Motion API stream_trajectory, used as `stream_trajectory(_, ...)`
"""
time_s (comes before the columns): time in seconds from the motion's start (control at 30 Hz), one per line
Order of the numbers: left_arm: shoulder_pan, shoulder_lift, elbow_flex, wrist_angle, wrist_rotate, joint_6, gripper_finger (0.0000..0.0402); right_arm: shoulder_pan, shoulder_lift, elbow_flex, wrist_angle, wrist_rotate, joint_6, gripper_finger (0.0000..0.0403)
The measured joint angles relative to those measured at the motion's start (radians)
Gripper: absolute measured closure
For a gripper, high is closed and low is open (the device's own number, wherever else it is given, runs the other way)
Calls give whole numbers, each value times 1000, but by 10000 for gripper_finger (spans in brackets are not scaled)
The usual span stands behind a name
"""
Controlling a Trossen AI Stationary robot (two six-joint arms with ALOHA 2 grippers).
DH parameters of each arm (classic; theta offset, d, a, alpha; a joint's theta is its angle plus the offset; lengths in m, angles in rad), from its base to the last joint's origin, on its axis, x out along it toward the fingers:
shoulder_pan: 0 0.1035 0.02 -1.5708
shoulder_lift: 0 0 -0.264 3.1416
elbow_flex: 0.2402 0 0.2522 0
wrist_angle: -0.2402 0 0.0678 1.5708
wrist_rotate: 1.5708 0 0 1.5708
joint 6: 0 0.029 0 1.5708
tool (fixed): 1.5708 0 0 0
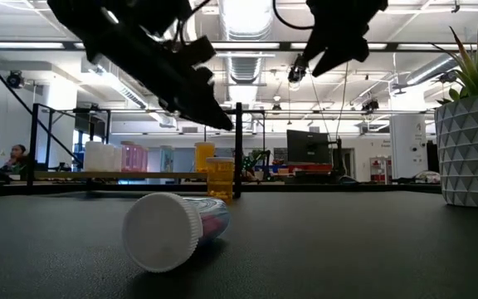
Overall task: Pick and place medicine bottles onto shelf by color
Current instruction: Put the orange capsule bottle into the shelf
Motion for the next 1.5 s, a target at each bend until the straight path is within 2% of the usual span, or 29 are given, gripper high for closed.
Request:
stream_trajectory(0.27,0,105,1,108,-56,-13,168,0,-48,-88,2,0,0,140)
stream_trajectory(0.67,5,164,-3,100,-73,-243,168,0,-116,-184,9,2,0,149)
stream_trajectory(0.9,5,208,-1,99,-105,-255,168,0,-139,-189,13,2,-3,148)
stream_trajectory(1.0,5,220,0,98,-105,-310,169,0,-145,-189,20,1,-9,149)
stream_trajectory(1.3,6,211,1,99,-103,-351,212,0,-147,-189,26,1,-12,151)
stream_trajectory(1.5,5,202,3,97,-101,-351,209,0,-147,-189,24,0,-12,154)
